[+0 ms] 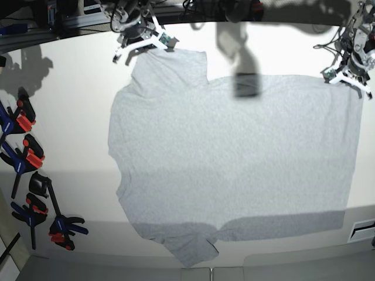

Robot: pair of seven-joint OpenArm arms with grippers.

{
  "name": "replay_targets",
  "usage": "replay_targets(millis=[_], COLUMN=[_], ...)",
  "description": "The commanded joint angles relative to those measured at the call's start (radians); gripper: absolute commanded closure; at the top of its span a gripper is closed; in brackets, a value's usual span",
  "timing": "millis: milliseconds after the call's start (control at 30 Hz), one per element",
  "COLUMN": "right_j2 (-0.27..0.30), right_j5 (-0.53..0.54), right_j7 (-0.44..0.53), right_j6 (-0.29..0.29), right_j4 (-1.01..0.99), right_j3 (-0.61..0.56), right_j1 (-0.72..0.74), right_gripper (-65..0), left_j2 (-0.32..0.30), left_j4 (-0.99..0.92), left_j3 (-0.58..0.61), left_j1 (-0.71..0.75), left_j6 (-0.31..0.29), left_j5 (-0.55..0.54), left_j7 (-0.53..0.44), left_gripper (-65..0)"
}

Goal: Fold the T-shirt properly
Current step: 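Grasp the shoulder edges with both grippers and pull them back, then lower the right gripper onto the shirt body near the sleeve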

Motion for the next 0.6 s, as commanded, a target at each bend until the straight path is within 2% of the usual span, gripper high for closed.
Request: replay_targets(millis=[0, 100, 167, 233, 433, 500, 567], right_j2=[0.026, 0.061, 0.079, 0.096, 0.124, 0.124, 0.124], right_j5=[0.010, -0.066, -0.127, -0.166, -0.245, -0.247, -0.250], right_j7=[0.003, 0.045, 0.027, 0.019, -0.003, -0.007, -0.004], right_j6=[-0.027, -0.135, -0.172, -0.204, -0.269, -0.273, -0.308], right_j4=[0.006, 0.007, 0.007, 0.010, 0.093, 0.136, 0.173], right_j3=[0.003, 0.003, 0.003, 0.003, 0.003, 0.003, 0.003], right_j1=[-0.037, -0.109, -0.148, -0.183, -0.267, -0.272, -0.270], right_gripper=[0.0, 0.0, 0.0, 0.0, 0.0, 0.0, 0.0], left_j2=[-0.019, -0.019, -0.019, -0.019, -0.020, -0.020, -0.020], left_j4=[0.020, 0.058, 0.089, 0.124, 0.256, 0.303, 0.340], left_j3=[-0.006, -0.006, -0.006, -0.006, -0.006, -0.007, -0.007], left_j1=[0.018, 0.078, 0.121, 0.162, 0.272, 0.301, 0.321], left_j6=[0.005, 0.130, 0.209, 0.257, 0.289, 0.290, 0.290], left_j5=[-0.006, -0.027, -0.030, -0.029, -0.006, 0.033, 0.090], left_j7=[-0.009, -0.026, -0.019, 0.009, 0.131, 0.175, 0.204], left_gripper=[0.0, 0.0, 0.0, 0.0, 0.0, 0.0, 0.0])
